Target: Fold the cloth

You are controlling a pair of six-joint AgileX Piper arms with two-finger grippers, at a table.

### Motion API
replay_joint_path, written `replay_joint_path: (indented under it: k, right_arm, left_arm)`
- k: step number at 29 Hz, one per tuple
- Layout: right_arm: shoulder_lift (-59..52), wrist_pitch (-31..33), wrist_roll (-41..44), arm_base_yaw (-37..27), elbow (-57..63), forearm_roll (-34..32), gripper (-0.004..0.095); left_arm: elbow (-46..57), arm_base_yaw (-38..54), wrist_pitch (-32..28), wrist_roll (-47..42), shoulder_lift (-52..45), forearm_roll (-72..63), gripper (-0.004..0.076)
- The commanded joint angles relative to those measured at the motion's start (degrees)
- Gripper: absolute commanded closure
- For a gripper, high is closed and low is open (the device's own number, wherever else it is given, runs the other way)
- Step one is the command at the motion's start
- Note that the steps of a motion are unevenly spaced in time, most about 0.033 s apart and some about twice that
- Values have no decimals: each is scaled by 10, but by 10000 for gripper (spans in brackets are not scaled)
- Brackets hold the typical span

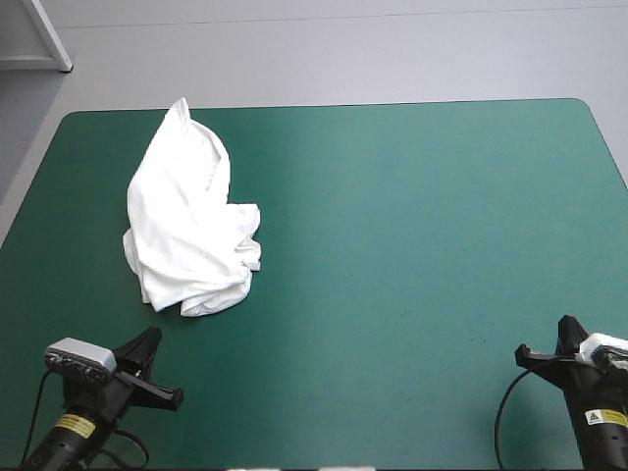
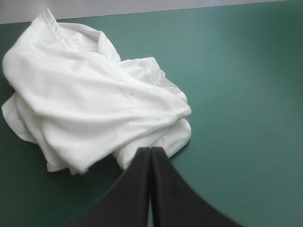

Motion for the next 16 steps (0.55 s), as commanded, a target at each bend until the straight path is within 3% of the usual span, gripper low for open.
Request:
replay_joint_path:
  k: [1, 13, 16]
  right_arm:
    - [5, -32, -61, -1, -16, 5, 926]
    - [5, 8, -71, -1, -20, 6, 912]
    - [6, 59, -71, -1, -50, 5, 734]
  left_arm:
    - [-15, 0, -31, -1, 5, -6, 734]
    - [-15, 0, -22, -1, 5, -6, 734]
    - [-15, 0, -42, -3, 5, -6, 689]
